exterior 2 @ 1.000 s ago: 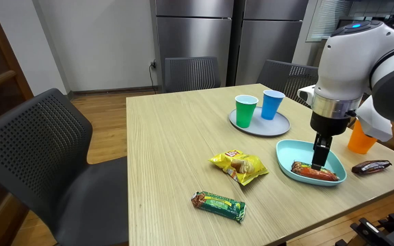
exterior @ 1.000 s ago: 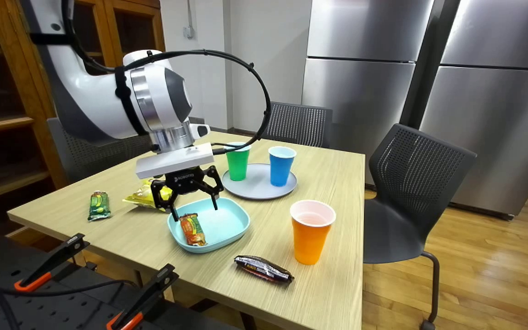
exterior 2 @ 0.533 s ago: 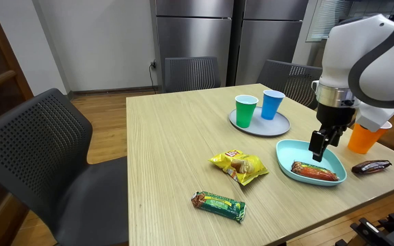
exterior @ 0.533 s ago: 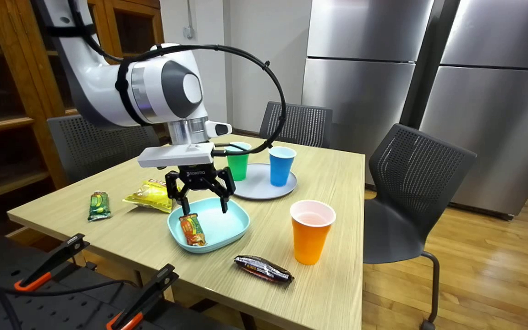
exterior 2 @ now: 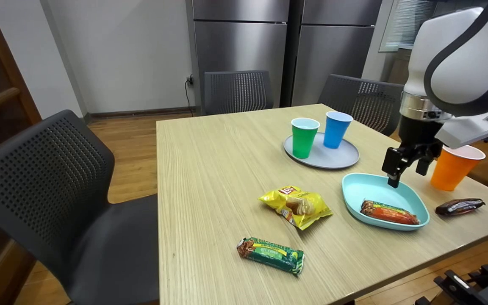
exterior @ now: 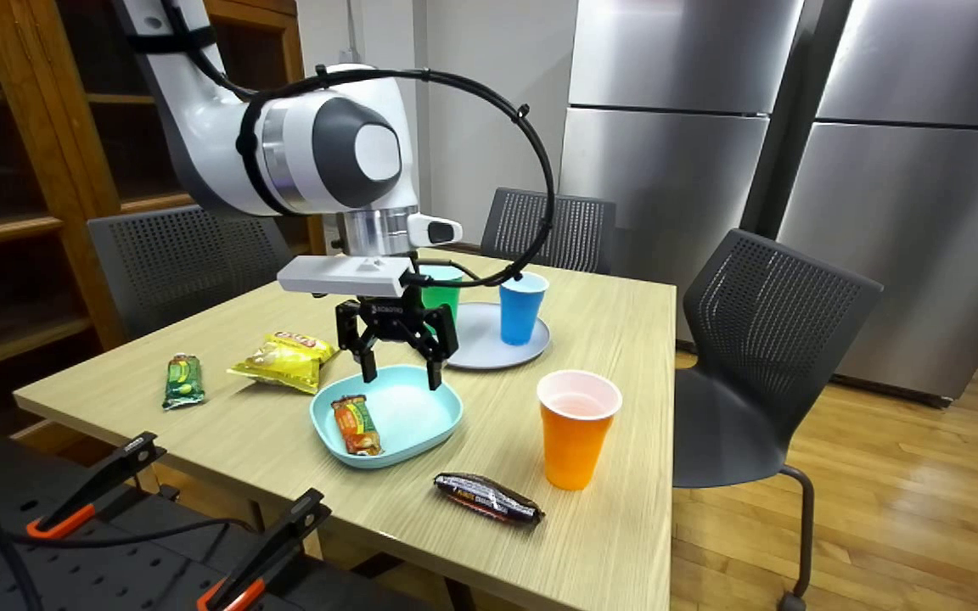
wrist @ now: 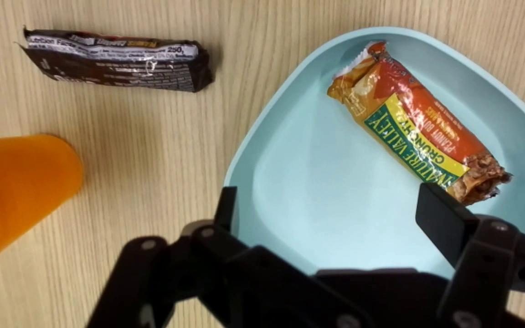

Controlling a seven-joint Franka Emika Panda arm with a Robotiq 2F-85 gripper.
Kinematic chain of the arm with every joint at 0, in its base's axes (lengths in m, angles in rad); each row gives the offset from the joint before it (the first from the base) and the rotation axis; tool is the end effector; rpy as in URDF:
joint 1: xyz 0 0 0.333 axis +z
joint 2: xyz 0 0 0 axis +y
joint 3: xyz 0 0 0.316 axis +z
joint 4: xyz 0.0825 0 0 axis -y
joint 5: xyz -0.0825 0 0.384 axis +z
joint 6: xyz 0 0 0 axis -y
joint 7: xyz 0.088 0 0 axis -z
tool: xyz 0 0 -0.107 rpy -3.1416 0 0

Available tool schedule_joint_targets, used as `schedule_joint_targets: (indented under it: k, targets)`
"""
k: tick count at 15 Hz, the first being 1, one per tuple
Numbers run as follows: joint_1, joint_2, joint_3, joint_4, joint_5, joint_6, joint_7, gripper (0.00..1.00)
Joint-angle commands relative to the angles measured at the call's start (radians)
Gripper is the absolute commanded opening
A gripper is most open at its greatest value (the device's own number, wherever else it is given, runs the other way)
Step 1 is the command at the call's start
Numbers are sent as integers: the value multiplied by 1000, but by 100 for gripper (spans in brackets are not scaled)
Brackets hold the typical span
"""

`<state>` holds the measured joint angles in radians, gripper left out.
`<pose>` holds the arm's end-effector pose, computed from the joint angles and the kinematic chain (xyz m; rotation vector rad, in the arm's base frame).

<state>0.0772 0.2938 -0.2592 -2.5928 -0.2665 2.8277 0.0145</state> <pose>0.4224 -0.0732 0.1518 2.9936 0.1023 -0.1053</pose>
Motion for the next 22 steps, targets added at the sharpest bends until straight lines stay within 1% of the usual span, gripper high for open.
schedule_joint_targets:
  k: [1,4,8,11,14,16,17,22]
  targets:
    - [-22,-1,20,3,-15,-4,13,100]
    - [-22,-1,22,3,-15,-4,16,100]
    - [-19,-54,-8,-23,-58,-13,9,100]
    - [-30,-85,-30,-28,-92,-19,2,100]
    - [-70,-119,-33,-13,-81,-35,-14,100]
    - [-108,-137,-21,-2,-56,-43,-38,100]
    - [-118,-143,-24,3,-61,-41,-32,100]
    - [-197,-160,-17,41,-26,-50,-91,100]
